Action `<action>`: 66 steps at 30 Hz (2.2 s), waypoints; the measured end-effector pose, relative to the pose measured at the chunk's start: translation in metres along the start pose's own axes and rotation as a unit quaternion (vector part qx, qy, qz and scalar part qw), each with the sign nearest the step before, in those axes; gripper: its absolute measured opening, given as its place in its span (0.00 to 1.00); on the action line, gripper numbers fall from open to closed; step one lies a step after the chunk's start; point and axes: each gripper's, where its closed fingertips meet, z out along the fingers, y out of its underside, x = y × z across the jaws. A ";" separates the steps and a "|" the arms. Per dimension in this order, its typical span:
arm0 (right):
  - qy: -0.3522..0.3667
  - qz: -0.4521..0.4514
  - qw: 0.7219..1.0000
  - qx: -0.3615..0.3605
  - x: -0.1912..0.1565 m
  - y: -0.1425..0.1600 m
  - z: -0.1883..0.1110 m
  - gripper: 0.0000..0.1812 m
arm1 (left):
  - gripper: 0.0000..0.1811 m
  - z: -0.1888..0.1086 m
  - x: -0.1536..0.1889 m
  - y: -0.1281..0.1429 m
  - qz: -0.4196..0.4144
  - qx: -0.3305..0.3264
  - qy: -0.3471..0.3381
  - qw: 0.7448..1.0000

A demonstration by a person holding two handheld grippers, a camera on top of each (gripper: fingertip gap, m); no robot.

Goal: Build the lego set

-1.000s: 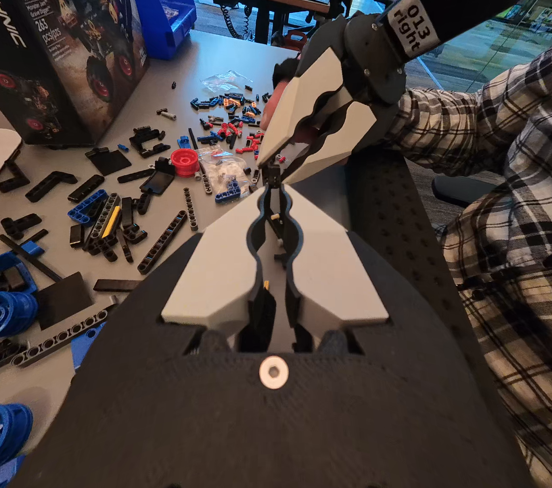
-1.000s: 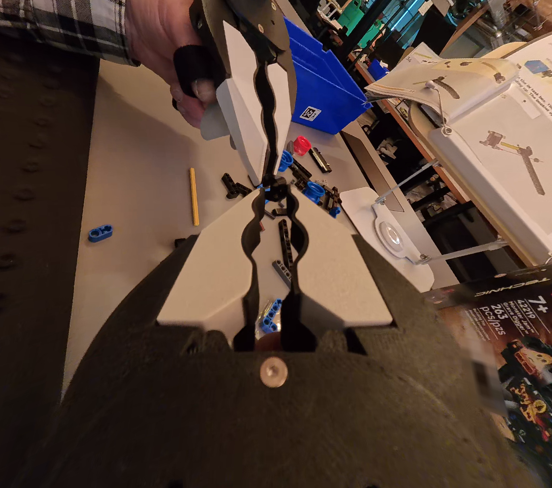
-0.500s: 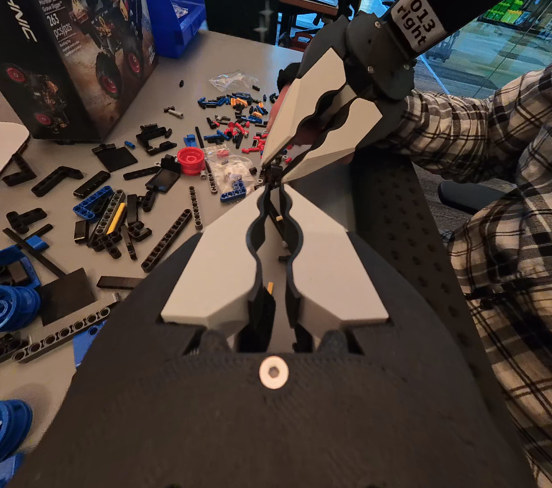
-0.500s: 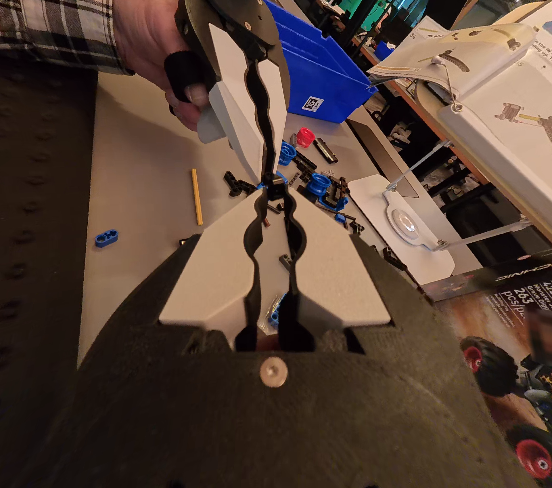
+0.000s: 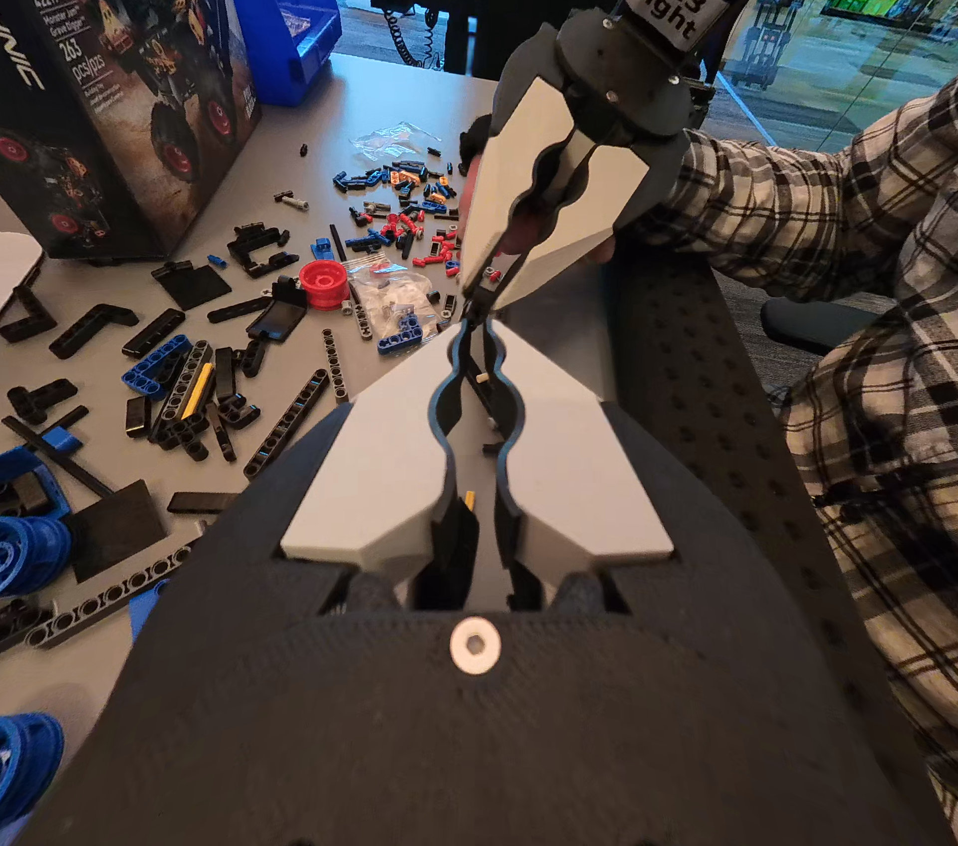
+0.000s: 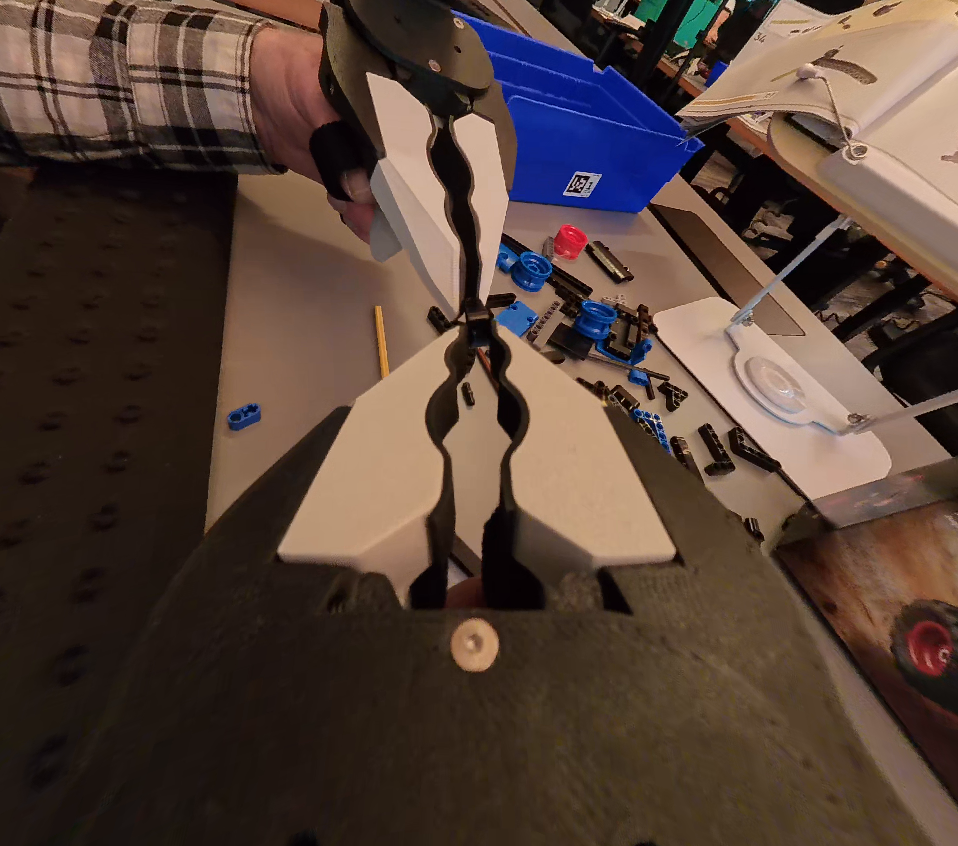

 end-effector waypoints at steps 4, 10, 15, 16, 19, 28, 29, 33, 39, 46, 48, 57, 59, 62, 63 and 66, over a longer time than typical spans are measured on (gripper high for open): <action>-0.006 0.003 1.000 0.002 -0.001 0.000 -0.001 0.04 | 0.01 0.000 0.000 0.001 0.000 -0.001 0.001 1.000; -0.023 0.012 1.000 0.014 -0.005 -0.004 -0.004 0.00 | 0.00 0.001 -0.002 0.002 0.006 -0.001 -0.002 1.000; -0.019 0.008 1.000 0.007 -0.005 -0.001 -0.002 0.00 | 0.00 0.003 -0.002 0.003 0.004 -0.003 -0.001 1.000; -0.017 0.006 1.000 0.005 -0.005 -0.001 -0.001 0.00 | 0.00 0.004 -0.002 0.004 0.001 -0.003 -0.001 1.000; -0.015 0.010 1.000 0.005 -0.004 0.000 -0.002 0.00 | 0.00 0.004 -0.003 0.003 -0.003 -0.001 -0.002 1.000; -0.013 0.015 1.000 0.005 -0.003 0.000 -0.001 0.01 | 0.00 0.005 -0.003 0.004 -0.003 0.000 -0.003 1.000; -0.014 0.018 1.000 0.007 -0.003 0.000 -0.001 0.02 | 0.00 0.005 -0.003 0.003 -0.002 0.002 -0.003 1.000; -0.013 0.024 1.000 0.005 -0.002 0.001 -0.001 0.04 | 0.00 0.007 -0.001 0.003 0.004 0.002 -0.002 1.000; -0.016 0.031 0.999 0.013 -0.002 -0.002 -0.003 0.03 | 0.00 0.006 -0.001 0.001 0.012 0.006 -0.008 1.000; -0.013 0.020 1.000 0.001 -0.003 0.002 -0.001 0.03 | 0.00 0.007 -0.002 0.004 0.014 -0.003 -0.012 1.000; -0.012 0.022 1.000 -0.001 -0.002 0.003 -0.001 0.03 | 0.00 0.007 -0.002 0.004 0.014 -0.002 -0.013 1.000; -0.019 0.025 1.000 -0.004 -0.004 0.005 -0.002 0.00 | 0.05 0.010 0.002 0.006 0.013 -0.007 -0.004 1.000; -0.020 0.021 1.000 -0.009 -0.005 0.006 -0.001 0.00 | 0.04 0.010 0.001 0.008 0.015 -0.012 -0.004 1.000; -0.021 0.016 1.000 -0.013 -0.006 0.008 0.000 0.00 | 0.03 0.010 0.002 0.010 0.017 -0.017 -0.003 1.000; -0.021 0.013 1.000 -0.014 -0.006 0.009 0.000 0.00 | 0.03 0.010 0.001 0.010 0.017 -0.018 -0.004 1.000; -0.016 0.002 1.000 -0.016 -0.006 0.008 0.000 0.02 | 0.03 0.009 0.000 0.010 0.010 -0.017 -0.003 1.000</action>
